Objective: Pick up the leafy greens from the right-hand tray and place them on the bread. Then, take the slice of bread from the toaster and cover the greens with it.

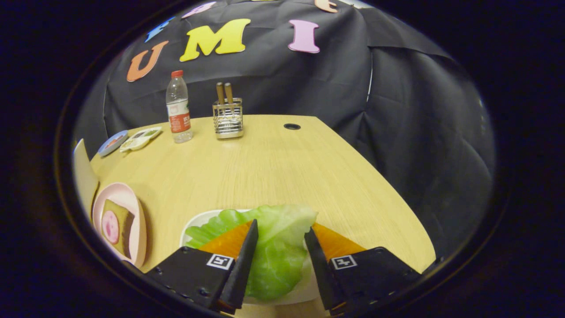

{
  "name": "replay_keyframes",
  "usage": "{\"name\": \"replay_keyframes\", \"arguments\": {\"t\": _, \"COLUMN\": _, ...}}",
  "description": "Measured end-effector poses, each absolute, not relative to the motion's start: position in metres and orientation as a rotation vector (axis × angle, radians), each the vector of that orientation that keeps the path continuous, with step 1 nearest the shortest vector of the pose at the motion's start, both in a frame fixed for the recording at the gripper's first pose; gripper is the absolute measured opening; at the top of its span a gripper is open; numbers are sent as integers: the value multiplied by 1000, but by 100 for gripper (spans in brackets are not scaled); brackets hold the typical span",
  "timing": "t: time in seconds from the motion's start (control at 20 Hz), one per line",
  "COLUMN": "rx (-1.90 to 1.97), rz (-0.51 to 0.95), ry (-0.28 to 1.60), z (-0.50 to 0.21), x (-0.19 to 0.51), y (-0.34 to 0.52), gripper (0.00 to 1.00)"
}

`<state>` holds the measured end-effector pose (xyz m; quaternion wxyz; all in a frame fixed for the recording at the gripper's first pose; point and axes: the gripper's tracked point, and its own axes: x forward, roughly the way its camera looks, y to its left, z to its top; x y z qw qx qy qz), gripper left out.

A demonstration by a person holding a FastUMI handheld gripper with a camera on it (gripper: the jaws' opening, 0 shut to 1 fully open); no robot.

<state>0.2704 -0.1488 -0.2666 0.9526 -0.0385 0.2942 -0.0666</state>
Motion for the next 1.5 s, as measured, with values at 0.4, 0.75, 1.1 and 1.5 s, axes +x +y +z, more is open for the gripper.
{"name": "replay_keyframes", "arguments": {"t": 0.4, "rx": -134, "rz": -176, "ry": 561, "z": -256, "x": 271, "y": -166, "gripper": 2}}
{"name": "replay_keyframes", "arguments": {"t": 0.75, "rx": -164, "rz": -185, "ry": 507, "z": -236, "x": 262, "y": -180, "gripper": 0}}
{"name": "replay_keyframes", "arguments": {"t": 1.1, "rx": -123, "rz": -197, "ry": 563, "z": -258, "x": 260, "y": -186, "gripper": 0}}
{"name": "replay_keyframes", "arguments": {"t": 1.5, "rx": -133, "rz": -197, "ry": 533, "z": -250, "x": 252, "y": -189, "gripper": 0}}
